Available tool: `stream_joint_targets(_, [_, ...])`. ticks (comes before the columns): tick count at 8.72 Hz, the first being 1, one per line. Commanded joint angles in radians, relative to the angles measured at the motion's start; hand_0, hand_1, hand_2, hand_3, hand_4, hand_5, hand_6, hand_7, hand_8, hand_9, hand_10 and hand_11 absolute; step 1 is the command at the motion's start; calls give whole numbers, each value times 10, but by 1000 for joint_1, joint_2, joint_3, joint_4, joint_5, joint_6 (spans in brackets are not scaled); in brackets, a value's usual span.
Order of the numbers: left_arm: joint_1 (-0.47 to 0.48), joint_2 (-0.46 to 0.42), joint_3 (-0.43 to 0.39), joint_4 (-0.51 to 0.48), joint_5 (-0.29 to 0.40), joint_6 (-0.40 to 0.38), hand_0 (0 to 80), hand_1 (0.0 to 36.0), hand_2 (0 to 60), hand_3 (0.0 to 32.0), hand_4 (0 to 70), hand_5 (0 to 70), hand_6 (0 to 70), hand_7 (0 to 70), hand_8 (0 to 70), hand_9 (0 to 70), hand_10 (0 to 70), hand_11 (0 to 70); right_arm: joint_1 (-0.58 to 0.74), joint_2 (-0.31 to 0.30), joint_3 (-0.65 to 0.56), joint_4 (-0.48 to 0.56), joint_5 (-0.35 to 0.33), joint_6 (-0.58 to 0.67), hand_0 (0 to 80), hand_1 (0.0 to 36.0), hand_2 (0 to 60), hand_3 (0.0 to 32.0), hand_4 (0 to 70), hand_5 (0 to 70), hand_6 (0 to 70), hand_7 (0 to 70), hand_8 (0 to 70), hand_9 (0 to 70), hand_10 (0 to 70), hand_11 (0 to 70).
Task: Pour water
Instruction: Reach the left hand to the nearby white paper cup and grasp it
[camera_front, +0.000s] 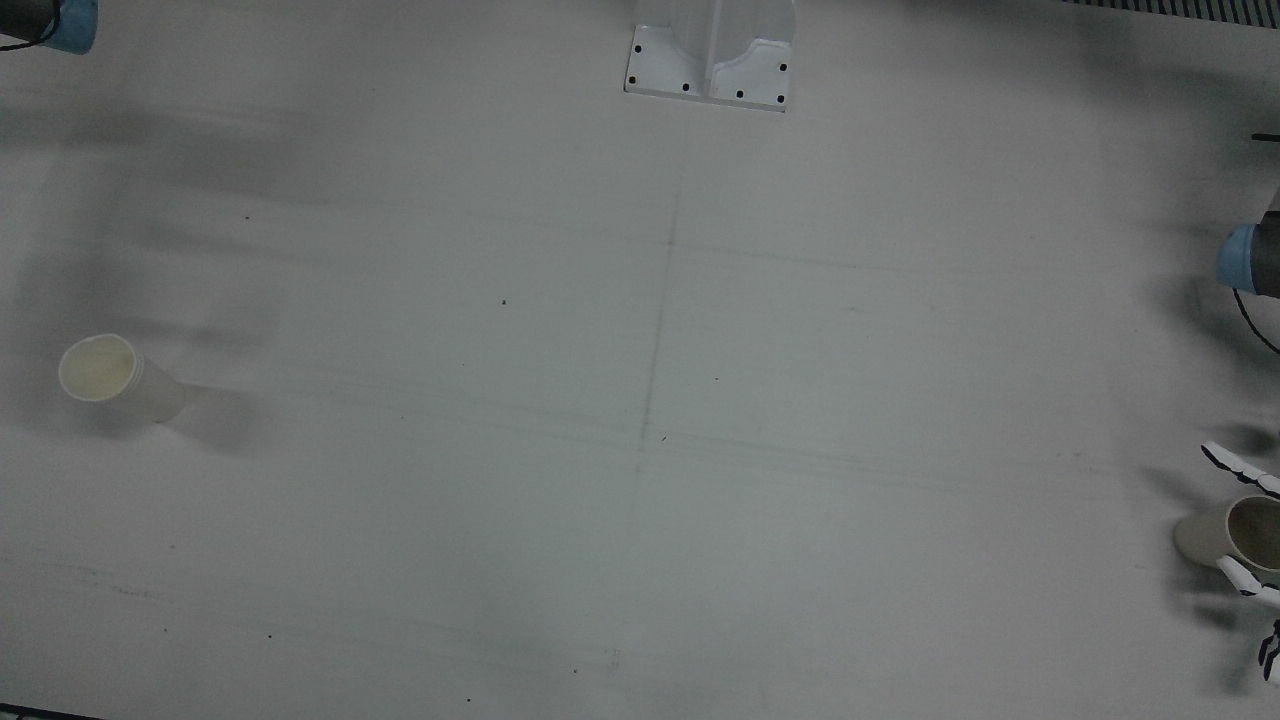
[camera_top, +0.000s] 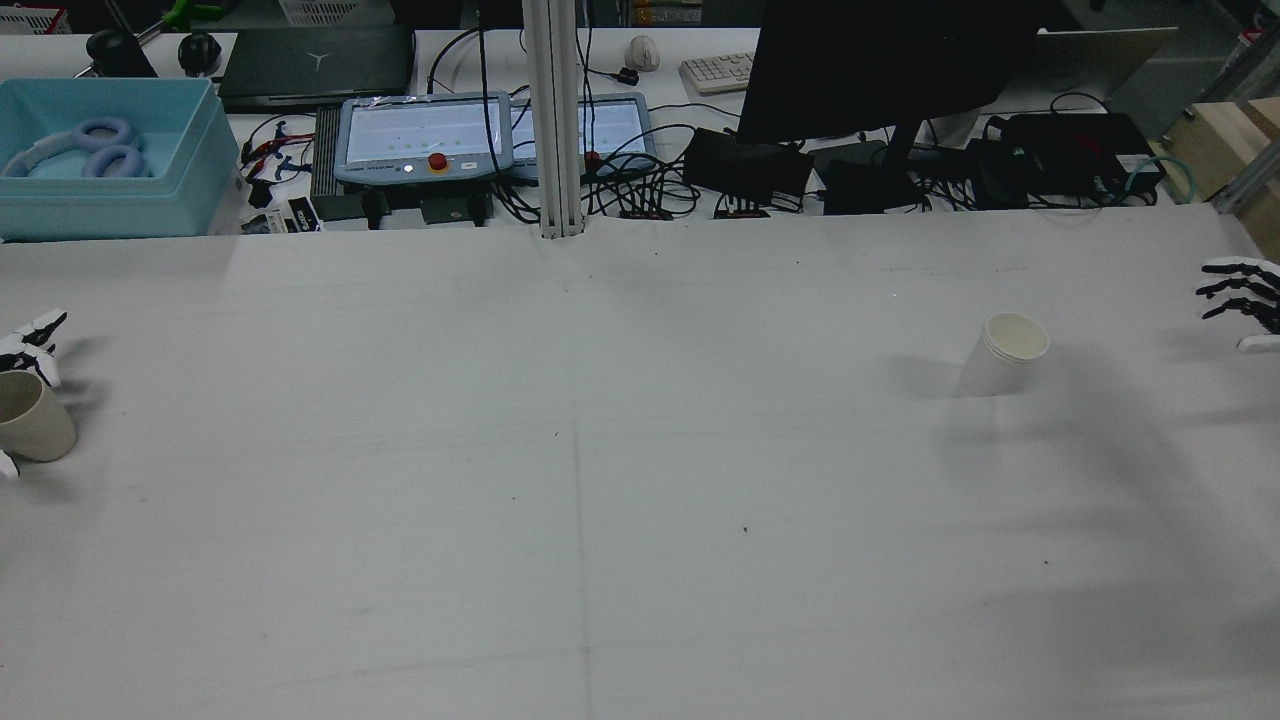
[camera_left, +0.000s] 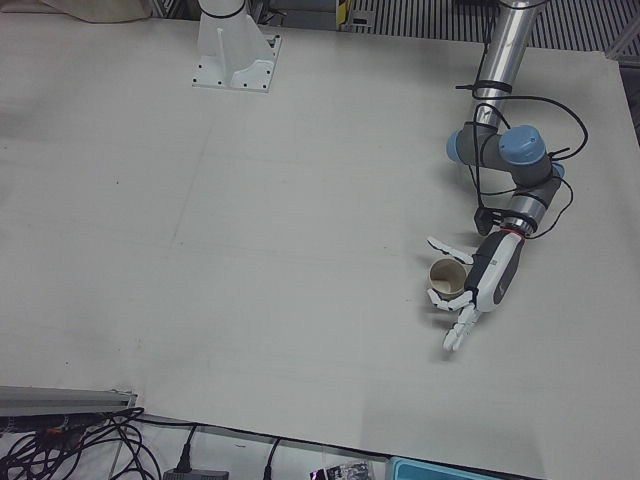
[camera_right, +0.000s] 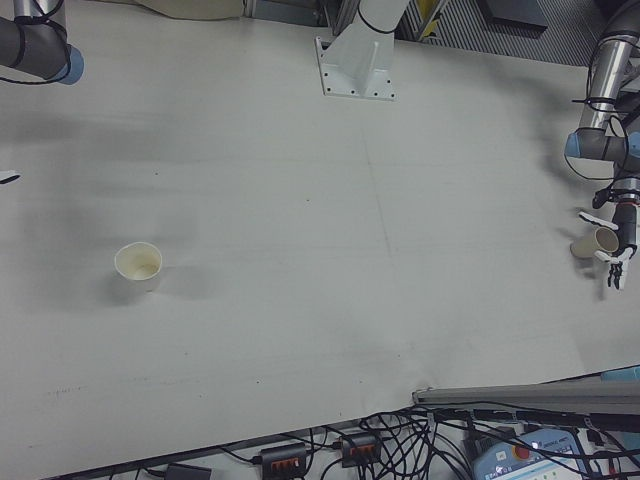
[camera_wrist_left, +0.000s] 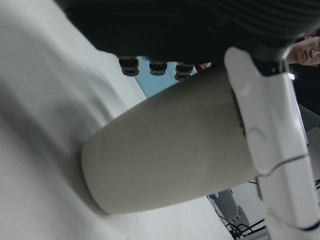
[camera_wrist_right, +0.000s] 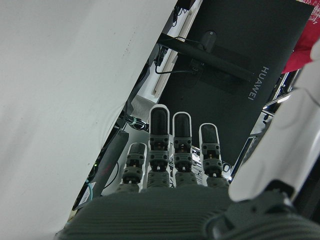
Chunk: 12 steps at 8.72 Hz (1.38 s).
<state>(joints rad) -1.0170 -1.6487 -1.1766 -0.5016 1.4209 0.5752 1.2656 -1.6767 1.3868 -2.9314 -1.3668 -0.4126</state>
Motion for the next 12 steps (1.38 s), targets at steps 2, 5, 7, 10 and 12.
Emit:
stream_joint_targets(2, [0, -5, -2, 17, 0, -5, 612, 240, 265, 0, 618, 700, 71, 108, 65, 7, 57, 96, 6, 0, 0, 0, 0, 0, 478, 54, 0, 0, 150, 270, 249, 361, 315, 420, 121, 181])
stream_joint_targets(5, [-2, -5, -34, 41, 0, -38, 550, 358, 600, 0, 683, 700, 68, 113, 62, 8, 71, 119, 50, 0, 6, 21, -2, 11, 479, 56, 0, 0, 151, 270, 246, 361, 311, 417, 118, 178])
stream_joint_targets(7, [-2, -5, -70, 69, 0, -60, 546, 360, 600, 0, 689, 700, 66, 111, 58, 8, 69, 116, 57, 0, -5, 46, -3, 5, 480, 58, 0, 0, 167, 273, 252, 363, 310, 414, 115, 173])
stream_joint_targets(10, [-2, 0, -119, 81, 1, -61, 550, 360, 600, 0, 698, 700, 60, 109, 51, 7, 69, 117, 11, 117, -169, 125, -5, -26, 474, 56, 0, 0, 206, 274, 257, 359, 311, 407, 115, 170])
stream_joint_targets(12, [-2, 3, -140, 95, 0, -90, 559, 358, 600, 0, 685, 700, 58, 110, 51, 8, 64, 109, -46, 199, -236, 163, -3, -90, 486, 82, 0, 0, 206, 279, 203, 306, 232, 291, 41, 66])
